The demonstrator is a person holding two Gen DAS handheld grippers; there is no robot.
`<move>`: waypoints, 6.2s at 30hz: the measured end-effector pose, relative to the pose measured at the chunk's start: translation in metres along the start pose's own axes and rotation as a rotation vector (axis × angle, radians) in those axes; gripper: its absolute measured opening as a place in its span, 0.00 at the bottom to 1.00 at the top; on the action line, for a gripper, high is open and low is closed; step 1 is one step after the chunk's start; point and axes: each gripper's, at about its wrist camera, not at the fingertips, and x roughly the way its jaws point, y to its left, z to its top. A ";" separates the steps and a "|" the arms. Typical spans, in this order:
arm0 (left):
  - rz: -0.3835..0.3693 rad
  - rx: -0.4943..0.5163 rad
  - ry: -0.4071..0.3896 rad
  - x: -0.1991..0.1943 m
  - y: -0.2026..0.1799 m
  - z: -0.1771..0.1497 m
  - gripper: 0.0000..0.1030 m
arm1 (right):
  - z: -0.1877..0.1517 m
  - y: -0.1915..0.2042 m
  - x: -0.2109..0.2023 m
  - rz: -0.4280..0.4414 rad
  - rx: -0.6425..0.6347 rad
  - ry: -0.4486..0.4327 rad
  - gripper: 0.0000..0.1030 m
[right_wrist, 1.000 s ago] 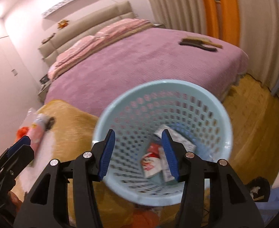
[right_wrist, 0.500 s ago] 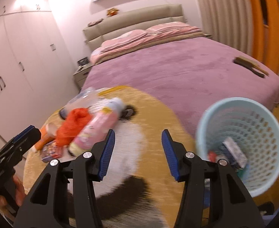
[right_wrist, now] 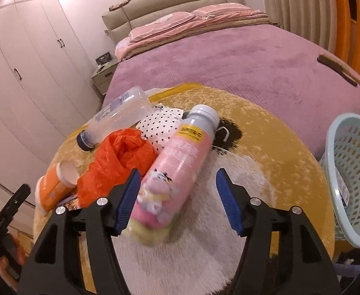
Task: Collect trash
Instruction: 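Grasp the pink yogurt bottle with the right tool while the left tool grasps the orange paper cup, then lift the pink bottle and orange cup toward the wastebasket with both tools, then open both tools over the wastebasket to drop the bottle and cup, then grasp the orange plastic bag with the right tool while the left tool grasps the blue card box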
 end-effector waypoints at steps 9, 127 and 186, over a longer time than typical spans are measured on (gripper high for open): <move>-0.105 -0.087 0.078 0.030 0.026 -0.006 0.73 | 0.005 0.009 0.035 -0.041 0.003 0.048 0.58; -0.544 0.550 0.312 0.109 -0.470 -0.126 0.04 | -0.024 -0.358 -0.112 -0.215 0.415 -0.126 0.44; -0.206 0.170 0.041 -0.007 -0.090 -0.029 0.81 | -0.029 -0.027 -0.065 0.098 -0.153 -0.121 0.66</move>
